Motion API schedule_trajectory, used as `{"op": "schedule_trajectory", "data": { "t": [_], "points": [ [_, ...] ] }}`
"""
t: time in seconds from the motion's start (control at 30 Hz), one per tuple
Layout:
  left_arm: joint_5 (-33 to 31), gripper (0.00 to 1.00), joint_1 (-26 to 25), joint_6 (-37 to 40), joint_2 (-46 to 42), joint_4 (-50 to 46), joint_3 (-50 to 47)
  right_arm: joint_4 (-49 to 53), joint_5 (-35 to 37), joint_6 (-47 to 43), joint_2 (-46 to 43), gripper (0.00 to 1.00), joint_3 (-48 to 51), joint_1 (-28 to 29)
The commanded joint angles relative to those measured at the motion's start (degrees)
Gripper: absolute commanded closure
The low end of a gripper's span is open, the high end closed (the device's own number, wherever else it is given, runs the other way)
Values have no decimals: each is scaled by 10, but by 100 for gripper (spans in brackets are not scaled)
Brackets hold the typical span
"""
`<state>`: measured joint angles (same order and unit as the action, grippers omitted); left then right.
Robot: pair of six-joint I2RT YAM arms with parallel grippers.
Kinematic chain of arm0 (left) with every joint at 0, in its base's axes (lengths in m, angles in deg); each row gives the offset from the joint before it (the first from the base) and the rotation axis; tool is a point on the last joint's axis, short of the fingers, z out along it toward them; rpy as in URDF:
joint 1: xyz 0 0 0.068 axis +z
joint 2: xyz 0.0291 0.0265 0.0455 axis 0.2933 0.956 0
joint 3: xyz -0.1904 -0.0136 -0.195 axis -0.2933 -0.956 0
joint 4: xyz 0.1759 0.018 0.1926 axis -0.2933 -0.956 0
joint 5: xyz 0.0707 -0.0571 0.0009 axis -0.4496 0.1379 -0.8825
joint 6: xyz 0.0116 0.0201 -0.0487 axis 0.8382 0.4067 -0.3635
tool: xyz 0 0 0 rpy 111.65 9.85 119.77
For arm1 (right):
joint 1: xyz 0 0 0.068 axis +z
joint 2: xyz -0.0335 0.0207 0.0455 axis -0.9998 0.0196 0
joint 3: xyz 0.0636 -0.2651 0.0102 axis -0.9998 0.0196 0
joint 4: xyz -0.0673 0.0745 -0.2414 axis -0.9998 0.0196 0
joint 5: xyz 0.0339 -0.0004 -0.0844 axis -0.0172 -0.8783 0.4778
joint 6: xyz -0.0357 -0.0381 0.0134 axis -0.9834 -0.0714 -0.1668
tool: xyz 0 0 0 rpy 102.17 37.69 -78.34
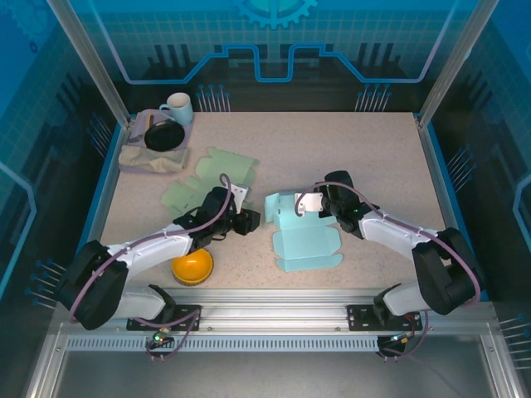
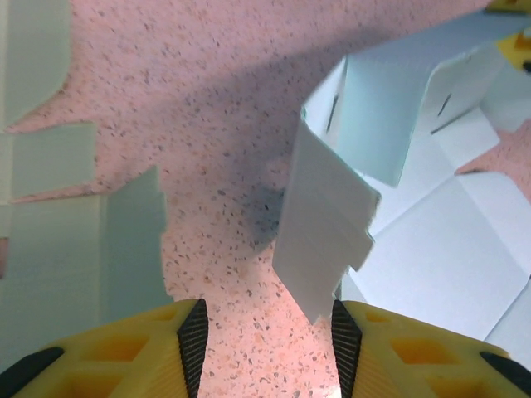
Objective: Fold the paper box
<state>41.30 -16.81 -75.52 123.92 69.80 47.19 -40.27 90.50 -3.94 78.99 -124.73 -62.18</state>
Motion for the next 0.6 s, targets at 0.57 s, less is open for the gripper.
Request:
{"op": "schedule_trajectory", "data": {
  "t": [0.57],
  "points": [
    [64, 55, -6, 54, 62, 43, 40, -45, -20, -4, -11, 100, 20, 4]
  ]
}}
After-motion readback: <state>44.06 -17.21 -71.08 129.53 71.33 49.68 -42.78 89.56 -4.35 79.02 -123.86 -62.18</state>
